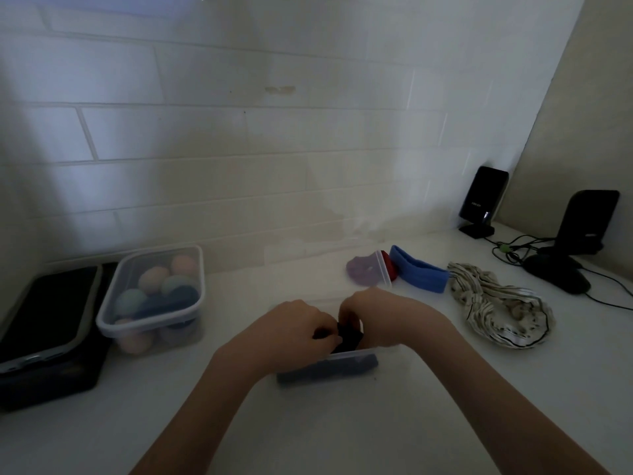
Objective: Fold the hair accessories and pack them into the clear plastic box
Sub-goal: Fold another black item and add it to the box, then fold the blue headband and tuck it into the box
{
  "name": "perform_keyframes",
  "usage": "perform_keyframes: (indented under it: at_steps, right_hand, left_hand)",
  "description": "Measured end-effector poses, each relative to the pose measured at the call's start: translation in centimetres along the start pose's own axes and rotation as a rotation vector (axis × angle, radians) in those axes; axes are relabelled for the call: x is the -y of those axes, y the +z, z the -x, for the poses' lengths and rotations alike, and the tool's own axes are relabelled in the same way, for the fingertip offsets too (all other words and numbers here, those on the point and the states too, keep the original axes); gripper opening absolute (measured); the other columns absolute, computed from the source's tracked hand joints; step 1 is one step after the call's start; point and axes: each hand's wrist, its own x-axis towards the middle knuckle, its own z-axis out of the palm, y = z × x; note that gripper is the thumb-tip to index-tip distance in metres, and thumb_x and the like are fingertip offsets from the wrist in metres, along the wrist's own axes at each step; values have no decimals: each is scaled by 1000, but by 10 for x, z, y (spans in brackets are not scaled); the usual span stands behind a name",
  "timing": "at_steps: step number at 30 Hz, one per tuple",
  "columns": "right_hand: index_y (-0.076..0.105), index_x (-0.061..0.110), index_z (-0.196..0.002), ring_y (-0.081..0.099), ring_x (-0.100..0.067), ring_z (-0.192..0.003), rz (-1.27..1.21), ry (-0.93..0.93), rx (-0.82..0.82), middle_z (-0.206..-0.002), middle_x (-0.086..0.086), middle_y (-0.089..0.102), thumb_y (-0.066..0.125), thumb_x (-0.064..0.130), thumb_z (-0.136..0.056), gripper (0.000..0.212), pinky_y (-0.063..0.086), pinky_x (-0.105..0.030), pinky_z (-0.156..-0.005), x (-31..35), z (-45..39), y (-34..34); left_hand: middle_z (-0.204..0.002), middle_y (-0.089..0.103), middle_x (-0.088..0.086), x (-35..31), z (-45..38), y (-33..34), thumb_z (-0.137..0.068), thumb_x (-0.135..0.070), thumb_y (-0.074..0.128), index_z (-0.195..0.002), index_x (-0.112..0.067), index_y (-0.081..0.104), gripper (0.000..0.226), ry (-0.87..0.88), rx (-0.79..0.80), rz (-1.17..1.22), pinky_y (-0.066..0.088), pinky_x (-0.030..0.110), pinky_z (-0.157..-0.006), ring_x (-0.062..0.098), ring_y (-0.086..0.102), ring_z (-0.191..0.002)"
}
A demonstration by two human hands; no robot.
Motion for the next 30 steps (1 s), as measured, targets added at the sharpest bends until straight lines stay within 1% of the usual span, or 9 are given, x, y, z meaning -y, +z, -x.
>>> perform_keyframes:
  at_steps: [6, 10, 13, 16, 18, 20, 24, 28, 30]
  right_hand:
    - [64, 13, -116, 62, -24, -101, 0, -8, 8, -113, -8, 66, 63, 20, -85, 31, 50, -36, -95, -2, 3, -1]
    - [62, 18, -119, 65, -13, -84, -280, 15, 14, -107, 2, 69, 66, 20, -84, 35, 56, -22, -74, -16, 13, -9]
    - [66, 18, -111, 67, -7, -74, -558, -8, -185, -91, 3, 71, 62, 17, -88, 23, 53, -16, -55, -32, 26, -15]
    - [70, 16, -94, 59, -3, -50, -790, 23, -554, -71, -4, 69, 59, 9, -88, 14, 40, -14, -38, -55, 33, -23]
    - [69, 16, -97, 60, -8, -60, -720, 134, -803, -76, -5, 68, 59, 9, -87, 16, 41, -13, -46, -75, 28, -25]
    - [64, 18, -110, 62, -18, -84, -552, 261, -898, -99, -6, 67, 56, 10, -88, 24, 44, -21, -66, -96, 16, -18]
    - [46, 14, -135, 53, -33, -115, -343, 430, -705, -132, -13, 56, 58, 19, -89, 47, 42, -37, -92, -117, -6, 2]
    - [35, 5, -141, 53, -36, -113, -235, 380, -533, -130, -16, 53, 54, 35, -90, 62, 40, -36, -89, -122, -20, 20]
    - [33, -1, -141, 54, -35, -111, -188, 351, -465, -134, -23, 49, 51, 29, -91, 61, 41, -37, -92, -130, -28, 25]
  left_hand:
    - [-63, 50, -10, -5, 3, -3, -91, -31, 47, -90, -23, 66, 21, 7, -4, 19, 30, 22, -53, 6, 43, -55]
    - [-68, 65, -3, -4, 6, -1, -90, -27, 50, -93, -20, 73, 24, 8, -125, 114, 39, 28, -56, 15, 52, -57]
    - [-81, 74, -2, -1, 10, 0, -88, -18, 55, -92, -19, 76, 22, 13, -308, 313, 52, 25, -66, 9, 62, -66]
    - [-79, 71, -9, 3, 12, -1, -86, -8, 57, -84, -16, 77, 21, 21, -445, 423, 50, 11, -69, 6, 66, -75]
    - [-77, 70, -10, 5, 13, -1, -86, -6, 58, -80, -16, 76, 21, 19, -504, 452, 49, 10, -69, 5, 65, -76]
    - [-77, 71, -9, 6, 13, -2, -85, -7, 58, -79, -16, 76, 21, 22, -563, 471, 52, 13, -69, 6, 66, -75]
    - [-69, 71, -13, 7, 13, -4, -79, -15, 55, -71, -18, 76, 22, 30, -656, 533, 50, 12, -64, 6, 66, -71]
    - [-68, 69, -23, 9, 10, -2, -78, -18, 54, -70, -20, 76, 24, 8, -621, 546, 51, 14, -63, 4, 66, -69]
    - [-65, 67, -27, 9, 9, -1, -79, -18, 55, -70, -21, 75, 22, 4, -596, 535, 51, 14, -63, 4, 66, -69]
